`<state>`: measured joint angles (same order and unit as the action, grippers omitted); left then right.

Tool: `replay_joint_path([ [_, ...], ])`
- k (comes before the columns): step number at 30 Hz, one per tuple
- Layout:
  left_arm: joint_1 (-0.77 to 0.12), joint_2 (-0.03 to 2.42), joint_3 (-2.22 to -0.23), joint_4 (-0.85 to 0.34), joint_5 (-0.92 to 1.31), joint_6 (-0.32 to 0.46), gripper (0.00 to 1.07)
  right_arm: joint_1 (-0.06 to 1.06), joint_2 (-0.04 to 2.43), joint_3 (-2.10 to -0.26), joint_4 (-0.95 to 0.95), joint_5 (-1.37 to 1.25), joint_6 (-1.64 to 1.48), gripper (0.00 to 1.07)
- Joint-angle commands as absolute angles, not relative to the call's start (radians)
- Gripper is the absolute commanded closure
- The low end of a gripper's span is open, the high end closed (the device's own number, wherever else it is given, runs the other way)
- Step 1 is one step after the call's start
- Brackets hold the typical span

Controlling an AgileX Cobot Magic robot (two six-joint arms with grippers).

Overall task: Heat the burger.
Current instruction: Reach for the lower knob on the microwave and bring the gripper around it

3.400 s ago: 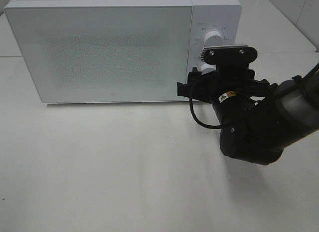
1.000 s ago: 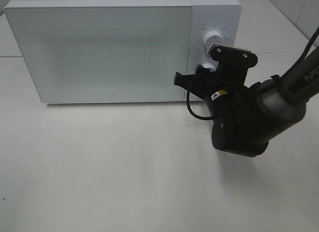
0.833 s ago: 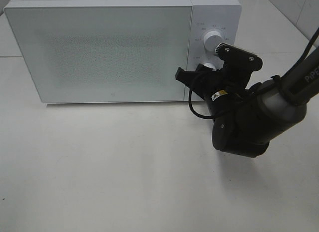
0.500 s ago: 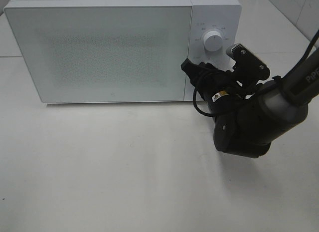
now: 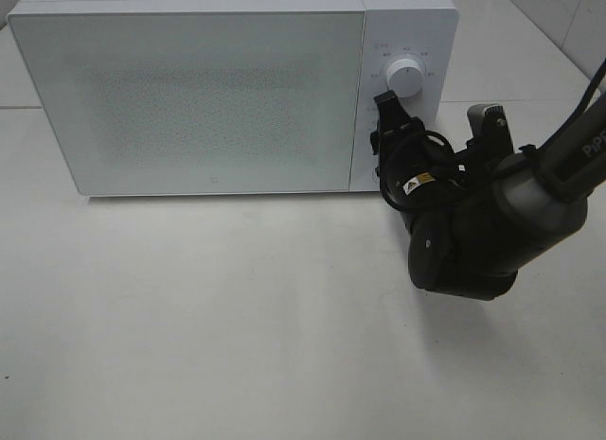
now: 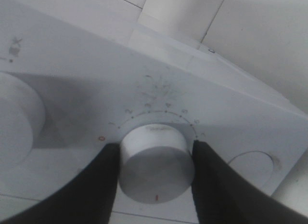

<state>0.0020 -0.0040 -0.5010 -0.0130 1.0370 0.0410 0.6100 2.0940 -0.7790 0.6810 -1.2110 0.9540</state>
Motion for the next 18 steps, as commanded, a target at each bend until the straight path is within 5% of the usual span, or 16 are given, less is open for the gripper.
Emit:
replay_joint_path([
  [1, 0.005, -0.028, -0.497, -0.019, 1.028, 0.037, 0.12, 0.617, 2.087, -0.802, 0.578, -1.365, 1.102, 1.03],
  [18, 0.005, -0.028, -0.497, -0.019, 1.028, 0.037, 0.12, 0.617, 2.087, -0.801, 0.635, -1.363, 1.424, 1.02],
])
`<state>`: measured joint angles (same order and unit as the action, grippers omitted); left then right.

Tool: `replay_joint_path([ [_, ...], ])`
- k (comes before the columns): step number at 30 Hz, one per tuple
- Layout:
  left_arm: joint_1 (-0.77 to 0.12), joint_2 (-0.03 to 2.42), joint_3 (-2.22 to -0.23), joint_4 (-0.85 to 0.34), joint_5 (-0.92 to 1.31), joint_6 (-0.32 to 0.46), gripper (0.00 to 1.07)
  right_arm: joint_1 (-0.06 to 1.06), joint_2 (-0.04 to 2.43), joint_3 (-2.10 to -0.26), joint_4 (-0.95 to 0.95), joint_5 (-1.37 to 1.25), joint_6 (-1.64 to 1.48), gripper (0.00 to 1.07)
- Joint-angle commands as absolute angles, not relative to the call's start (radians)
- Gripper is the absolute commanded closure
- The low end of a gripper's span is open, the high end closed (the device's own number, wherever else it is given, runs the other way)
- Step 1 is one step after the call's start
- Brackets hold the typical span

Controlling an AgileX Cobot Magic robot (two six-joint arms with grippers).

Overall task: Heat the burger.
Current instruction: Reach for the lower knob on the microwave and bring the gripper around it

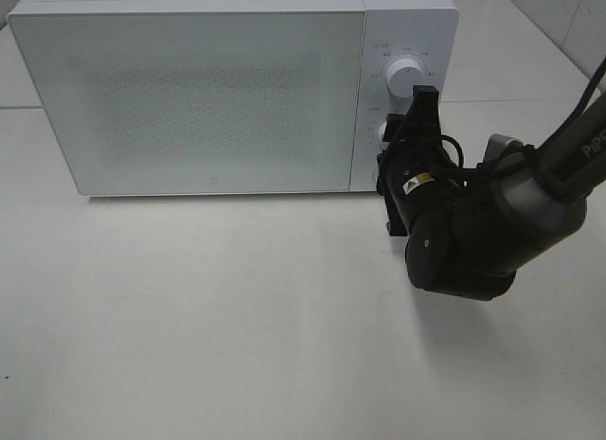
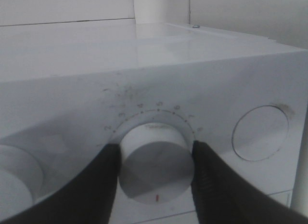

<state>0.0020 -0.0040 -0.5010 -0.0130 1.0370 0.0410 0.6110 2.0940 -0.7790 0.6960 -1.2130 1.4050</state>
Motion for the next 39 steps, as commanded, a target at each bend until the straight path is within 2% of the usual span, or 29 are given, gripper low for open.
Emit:
replay_joint_path([
  [1, 0.005, -0.028, -0.497, -0.019, 1.028, 0.037, 0.12, 0.617, 2.087, -0.801, 0.632, -1.363, 1.424, 1.02],
  [14, 0.005, -0.028, -0.497, -0.019, 1.028, 0.037, 0.12, 0.617, 2.087, -0.801, 0.628, -1.358, 1.41, 0.96],
  [19, 0.005, -0.028, -0.497, -0.019, 1.028, 0.037, 0.12, 0.617, 2.087, -0.792, 0.619, -1.354, 1.409, 0.84],
  [20, 0.005, -0.028, -0.497, -0.019, 1.028, 0.037, 0.12, 0.617, 2.087, -0.792, 0.619, -1.351, 1.409, 0.77],
  [21, 0.005, -0.028, -0.497, -0.019, 1.028, 0.037, 0.12, 0.617, 2.087, -0.792, 0.619, -1.351, 1.409, 0.77],
  [23, 0.005, -0.028, -0.497, -0.019, 1.028, 0.037, 0.12, 0.617, 2.086, -0.792, 0.62, -1.352, 1.409, 0.67],
  [25, 0.005, -0.028, -0.497, -0.019, 1.028, 0.037, 0.12, 0.617, 2.086, -0.792, 0.62, -1.352, 1.408, 0.63],
  [26, 0.005, -0.028, -0.497, -0.019, 1.028, 0.037, 0.12, 0.617, 2.086, -0.792, 0.621, -1.352, 1.398, 0.56],
  [27, 0.005, -0.028, -0.497, -0.019, 1.028, 0.037, 0.12, 0.617, 2.086, -0.792, 0.621, -1.352, 1.398, 0.56],
  [29, 0.005, -0.028, -0.497, -0.019, 1.028, 0.037, 0.12, 0.617, 2.084, -0.792, 0.628, -1.351, 1.382, 0.45],
  [30, 0.005, -0.028, -0.497, -0.019, 1.028, 0.037, 0.12, 0.617, 2.084, -0.792, 0.628, -1.351, 1.382, 0.45],
  [32, 0.005, -0.028, -0.497, -0.019, 1.028, 0.037, 0.12, 0.617, 2.084, -0.792, 0.623, -1.342, 1.367, 0.37],
  [39, 0.005, -0.028, -0.497, -0.019, 1.028, 0.037, 0.12, 0.617, 2.082, -0.787, 0.62, -1.329, 1.35, 0.35],
])
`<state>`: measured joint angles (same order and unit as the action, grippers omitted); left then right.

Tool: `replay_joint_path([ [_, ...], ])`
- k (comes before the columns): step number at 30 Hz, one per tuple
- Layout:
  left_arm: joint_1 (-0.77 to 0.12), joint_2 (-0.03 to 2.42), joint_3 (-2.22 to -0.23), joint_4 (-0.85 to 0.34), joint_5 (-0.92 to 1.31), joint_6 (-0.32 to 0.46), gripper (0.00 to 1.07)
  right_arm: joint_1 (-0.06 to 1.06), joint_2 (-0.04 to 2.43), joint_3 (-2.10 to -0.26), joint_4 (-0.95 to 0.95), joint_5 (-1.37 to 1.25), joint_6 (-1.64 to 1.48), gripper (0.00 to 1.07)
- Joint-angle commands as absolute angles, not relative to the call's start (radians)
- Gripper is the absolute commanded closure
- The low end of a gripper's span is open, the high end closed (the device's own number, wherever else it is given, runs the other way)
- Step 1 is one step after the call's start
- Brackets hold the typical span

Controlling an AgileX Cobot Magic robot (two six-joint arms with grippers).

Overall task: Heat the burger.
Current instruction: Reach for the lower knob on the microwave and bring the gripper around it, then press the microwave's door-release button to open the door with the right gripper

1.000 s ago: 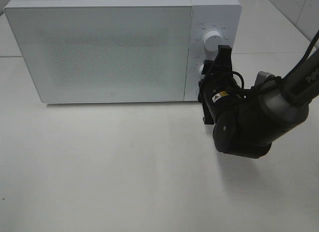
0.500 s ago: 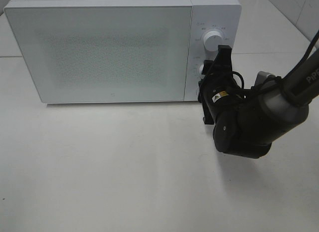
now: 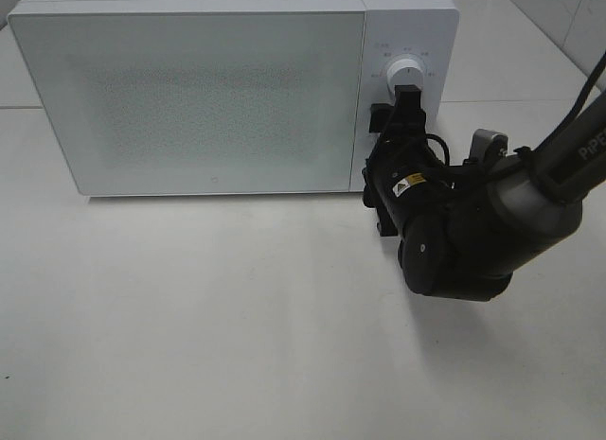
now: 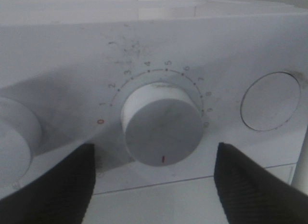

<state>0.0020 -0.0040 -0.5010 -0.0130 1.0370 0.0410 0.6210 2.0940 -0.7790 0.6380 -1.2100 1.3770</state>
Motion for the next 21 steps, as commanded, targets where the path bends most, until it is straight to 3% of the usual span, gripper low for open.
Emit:
replay_joint_path([
  [1, 0.005, -0.028, -0.497, -0.019, 1.028, 0.037, 0.12, 0.617, 2.069, -0.774, 0.62, -1.326, 1.33, 0.35],
  [13, 0.005, -0.028, -0.497, -0.018, 1.028, 0.037, 0.12, 0.617, 1.997, -0.694, 0.573, -1.207, 1.238, 0.35],
  [21, 0.005, -0.028, -0.497, -0.018, 1.028, 0.037, 0.12, 0.617, 1.882, -0.642, 0.55, -0.991, 0.92, 0.35],
])
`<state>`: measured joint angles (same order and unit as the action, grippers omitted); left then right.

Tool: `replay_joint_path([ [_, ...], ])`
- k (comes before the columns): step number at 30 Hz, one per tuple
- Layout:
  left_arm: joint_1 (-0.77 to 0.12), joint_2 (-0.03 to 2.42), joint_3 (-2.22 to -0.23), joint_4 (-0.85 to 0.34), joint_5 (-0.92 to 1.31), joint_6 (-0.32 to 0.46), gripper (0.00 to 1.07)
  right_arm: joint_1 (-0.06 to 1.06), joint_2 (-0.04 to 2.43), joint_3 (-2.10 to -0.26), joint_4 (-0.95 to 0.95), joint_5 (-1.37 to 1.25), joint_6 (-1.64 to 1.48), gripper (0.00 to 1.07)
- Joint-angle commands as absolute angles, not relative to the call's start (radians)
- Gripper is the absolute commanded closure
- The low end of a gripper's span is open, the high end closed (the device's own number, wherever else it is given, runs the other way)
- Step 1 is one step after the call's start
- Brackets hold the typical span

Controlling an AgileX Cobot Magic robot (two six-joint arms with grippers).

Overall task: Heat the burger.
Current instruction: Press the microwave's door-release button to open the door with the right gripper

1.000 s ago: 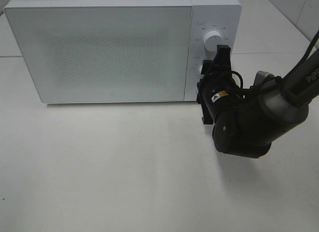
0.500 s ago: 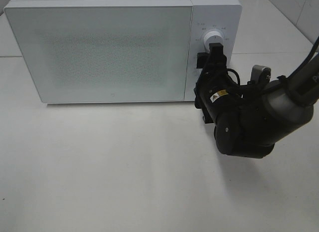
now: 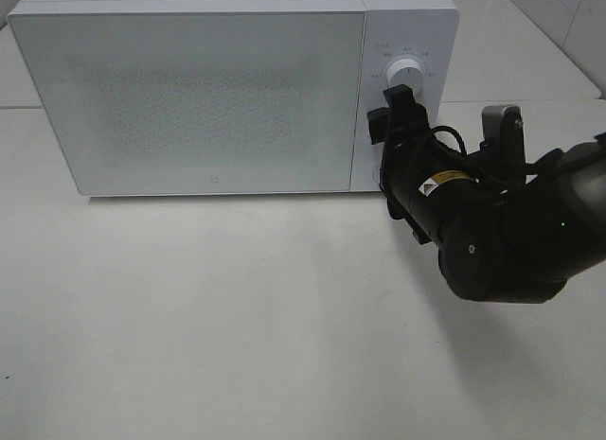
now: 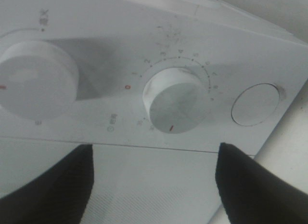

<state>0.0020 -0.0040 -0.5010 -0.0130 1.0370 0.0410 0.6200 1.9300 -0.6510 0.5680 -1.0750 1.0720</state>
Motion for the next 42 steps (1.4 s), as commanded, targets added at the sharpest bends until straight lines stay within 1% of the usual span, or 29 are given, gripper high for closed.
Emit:
replay_joint_path([
  [1, 0.005, -0.028, -0.497, -0.018, 1.028, 0.037, 0.12, 0.612, 1.846, -0.641, 0.549, -0.928, 0.81, 0.35],
  [3, 0.005, -0.028, -0.497, -0.018, 1.028, 0.037, 0.12, 0.601, 1.826, -0.641, 0.539, -0.889, 0.751, 0.35],
  [5, 0.005, -0.028, -0.497, -0.018, 1.028, 0.037, 0.12, 0.569, 1.761, -0.642, 0.515, -0.758, 0.598, 0.36],
  [6, 0.005, -0.028, -0.497, -0.018, 1.028, 0.037, 0.12, 0.569, 1.761, -0.642, 0.515, -0.758, 0.598, 0.36],
  [8, 0.005, -0.028, -0.497, -0.018, 1.028, 0.037, 0.12, 0.536, 1.696, -0.642, 0.497, -0.648, 0.43, 0.36],
  [9, 0.005, -0.028, -0.497, -0.018, 1.028, 0.037, 0.12, 0.536, 1.696, -0.642, 0.497, -0.648, 0.43, 0.36],
  [10, 0.005, -0.028, -0.497, -0.018, 1.028, 0.037, 0.12, 0.517, 1.656, -0.642, 0.495, -0.559, 0.328, 0.36],
  [12, 0.005, -0.028, -0.497, -0.018, 1.028, 0.037, 0.12, 0.508, 1.64, -0.642, 0.494, -0.521, 0.29, 0.36],
  [13, 0.005, -0.028, -0.497, -0.018, 1.028, 0.037, 0.12, 0.486, 1.602, -0.642, 0.484, -0.426, 0.214, 0.36],
  [15, 0.005, -0.028, -0.497, -0.017, 1.028, 0.037, 0.12, 0.478, 1.589, -0.642, 0.475, -0.383, 0.176, 0.36],
  [16, 0.005, -0.028, -0.497, -0.017, 1.028, 0.037, 0.12, 0.463, 1.561, -0.642, 0.455, -0.311, 0.115, 0.36],
  [18, 0.005, -0.028, -0.497, -0.017, 1.028, 0.037, 0.12, 0.456, 1.547, -0.642, 0.442, -0.276, 0.091, 0.36],
  [20, 0.005, -0.028, -0.497, -0.017, 1.028, 0.037, 0.12, 0.435, 1.499, -0.643, 0.376, -0.134, 0.035, 0.36],
  [22, 0.005, -0.028, -0.497, -0.017, 1.028, 0.037, 0.12, 0.428, 1.487, -0.646, 0.35, -0.091, 0.028, 0.36],
  [23, 0.005, -0.028, -0.497, -0.017, 1.028, 0.037, 0.12, 0.419, 1.466, -0.656, 0.292, -0.007, 0.028, 0.36],
  [25, 0.005, -0.028, -0.497, -0.017, 1.028, 0.037, 0.12, 0.419, 1.456, -0.665, 0.258, 0.038, 0.028, 0.36],
  [26, 0.005, -0.028, -0.497, -0.017, 1.028, 0.037, 0.12, 0.419, 1.437, -0.688, 0.19, 0.124, 0.033, 0.36],
  [28, 0.005, -0.028, -0.497, -0.017, 1.028, 0.037, 0.12, 0.419, 1.43, -0.702, 0.159, 0.165, 0.037, 0.36],
  [29, 0.005, -0.028, -0.497, -0.017, 1.028, 0.037, 0.12, 0.419, 1.416, -0.729, 0.112, 0.266, 0.044, 0.36],
  [32, 0.005, -0.028, -0.497, -0.017, 1.028, 0.037, 0.12, 0.42, 1.41, -0.738, 0.099, 0.302, 0.046, 0.36],
  [34, 0.005, -0.028, -0.497, -0.017, 1.028, 0.037, 0.12, 0.42, 1.372, -0.772, 0.069, 0.437, 0.045, 0.36],
  [42, 0.005, -0.028, -0.497, -0.017, 1.028, 0.037, 0.12, 0.42, 1.259, -0.773, 0.042, 0.595, 0.046, 0.36],
])
